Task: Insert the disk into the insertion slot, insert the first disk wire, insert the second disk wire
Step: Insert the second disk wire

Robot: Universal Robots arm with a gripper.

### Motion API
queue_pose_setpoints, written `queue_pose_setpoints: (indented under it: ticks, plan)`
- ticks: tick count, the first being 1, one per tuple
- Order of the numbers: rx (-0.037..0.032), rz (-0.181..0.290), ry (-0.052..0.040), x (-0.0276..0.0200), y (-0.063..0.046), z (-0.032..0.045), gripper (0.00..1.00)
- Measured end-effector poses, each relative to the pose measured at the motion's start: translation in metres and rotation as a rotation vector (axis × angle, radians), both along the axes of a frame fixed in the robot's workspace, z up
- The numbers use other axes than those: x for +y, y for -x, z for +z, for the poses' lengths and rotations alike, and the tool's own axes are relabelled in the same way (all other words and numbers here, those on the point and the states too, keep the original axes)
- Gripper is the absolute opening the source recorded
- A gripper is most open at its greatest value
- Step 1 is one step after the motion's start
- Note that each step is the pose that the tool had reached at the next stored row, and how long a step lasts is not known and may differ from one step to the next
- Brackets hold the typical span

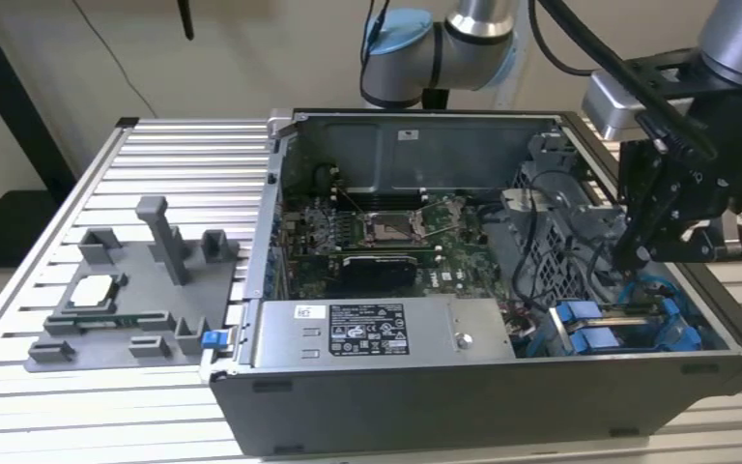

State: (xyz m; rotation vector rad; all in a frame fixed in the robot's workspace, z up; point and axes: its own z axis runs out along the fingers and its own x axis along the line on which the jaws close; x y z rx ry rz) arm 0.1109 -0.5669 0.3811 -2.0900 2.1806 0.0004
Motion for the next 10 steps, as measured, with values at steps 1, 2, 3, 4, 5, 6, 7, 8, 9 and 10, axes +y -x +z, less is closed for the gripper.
queue_pose_setpoints:
  ticks: [1,2,3,4,5,6,7,8,9,10]
  plan:
    - [-0.0006,0.0,0.0018,0.0,0.0,-0.0014,0.0]
    - [-0.0012,0.0,0.0037,0.0,0.0,-0.0029,0.0]
    - [-0.0018,0.0,0.0055,-0.0001,0.0,-0.0042,0.0]
    - [-0.0024,0.0,0.0074,-0.0001,0.0,-0.0055,0.0]
    - [-0.0029,0.0,0.0092,-0.0001,0.0,-0.0068,0.0]
    - [-0.0035,0.0,0.0111,-0.0002,0.0,-0.0081,0.0]
    - [-0.004,0.0,0.013,-0.0004,0.0,-0.0095,0.0]
    - [-0.0047,0.0,0.015,-0.0006,0.0,-0.0106,0.0]
    - [-0.0056,-0.001,0.0166,-0.0008,0.0,-0.012,0.0]
    - [-0.0065,-0.001,0.018,-0.0009,0.0,-0.0135,0.0]
